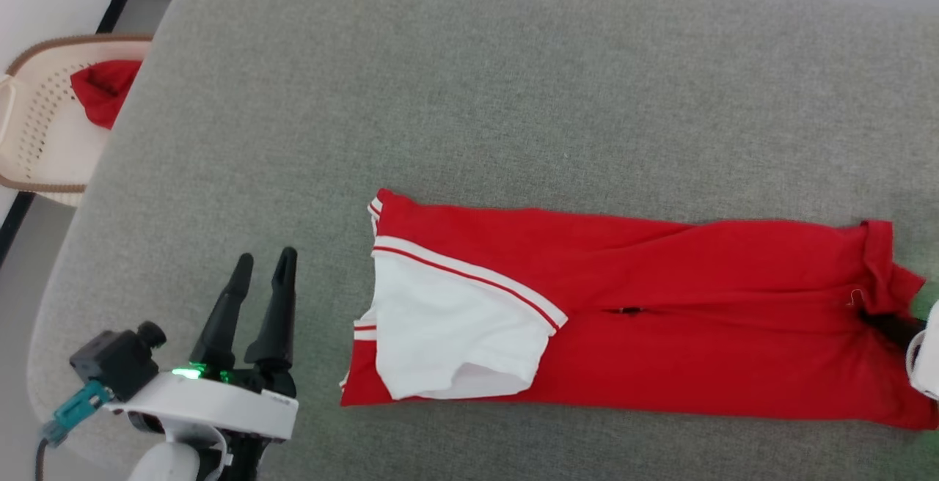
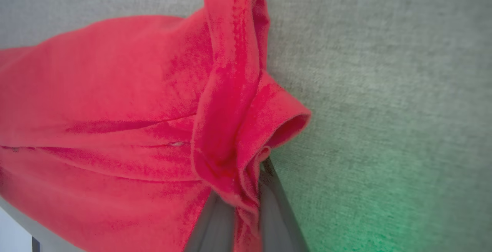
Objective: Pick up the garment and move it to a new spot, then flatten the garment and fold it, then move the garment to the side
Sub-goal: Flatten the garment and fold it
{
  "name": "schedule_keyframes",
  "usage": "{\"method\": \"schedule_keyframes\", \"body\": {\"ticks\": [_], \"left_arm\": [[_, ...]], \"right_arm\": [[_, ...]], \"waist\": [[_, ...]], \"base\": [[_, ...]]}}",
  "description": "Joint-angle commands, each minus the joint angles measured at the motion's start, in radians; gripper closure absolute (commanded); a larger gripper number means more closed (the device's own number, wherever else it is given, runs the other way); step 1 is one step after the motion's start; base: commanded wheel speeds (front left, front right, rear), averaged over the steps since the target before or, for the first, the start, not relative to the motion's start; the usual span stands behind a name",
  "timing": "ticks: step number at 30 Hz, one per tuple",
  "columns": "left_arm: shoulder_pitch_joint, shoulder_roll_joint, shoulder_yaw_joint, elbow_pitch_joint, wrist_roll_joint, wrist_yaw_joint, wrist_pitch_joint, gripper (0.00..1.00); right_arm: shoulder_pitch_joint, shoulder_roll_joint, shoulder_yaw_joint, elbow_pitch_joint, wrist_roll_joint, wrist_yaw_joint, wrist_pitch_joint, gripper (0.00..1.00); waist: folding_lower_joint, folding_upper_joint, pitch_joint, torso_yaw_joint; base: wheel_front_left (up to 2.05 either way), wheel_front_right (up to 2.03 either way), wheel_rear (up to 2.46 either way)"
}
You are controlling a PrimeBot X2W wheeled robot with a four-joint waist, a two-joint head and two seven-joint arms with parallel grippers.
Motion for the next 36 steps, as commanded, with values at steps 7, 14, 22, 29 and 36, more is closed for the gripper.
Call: {"method": "schedule_keyframes", "body": {"ticks": [7,14,22,29,36], "left_arm": [[0.046,0.001,0.022,0.0,0.008,-0.003,-0.004,0.0],[0.076,0.013,0.029,-0.006,0.001,-0.003,-0.004,0.0],[0.104,0.03,0.033,-0.004,-0.007,-0.003,-0.004,0.0],[0.125,0.035,0.035,-0.001,-0.012,-0.003,-0.004,0.0],[0.128,0.032,0.029,-0.001,-0.018,-0.003,-0.004,0.0]], "right_arm": [[0.0,-0.082,-0.068,0.077,-0.033,-0.004,-0.048,1.0],[0.021,-0.154,-0.161,0.139,-0.087,-0.003,-0.052,1.0],[0.047,-0.179,-0.198,0.144,-0.105,-0.003,-0.049,1.0],[0.066,-0.12,-0.181,-0.011,0.011,-0.003,0.042,1.0],[0.055,-0.006,-0.11,-0.235,0.096,-0.003,0.137,1.0]], "waist": [[0.0,0.0,-0.056,-0.033],[0.0,0.0,-0.092,-0.054],[0.0,0.0,-0.133,-0.08],[0.0,0.0,-0.168,-0.095],[0.0,0.0,-0.186,-0.096]], "base": [[0.0,0.0,0.0],[0.0,0.0,0.0],[0.0,0.0,0.0],[0.0,0.0,0.0],[0.0,0.0,0.0]]}}
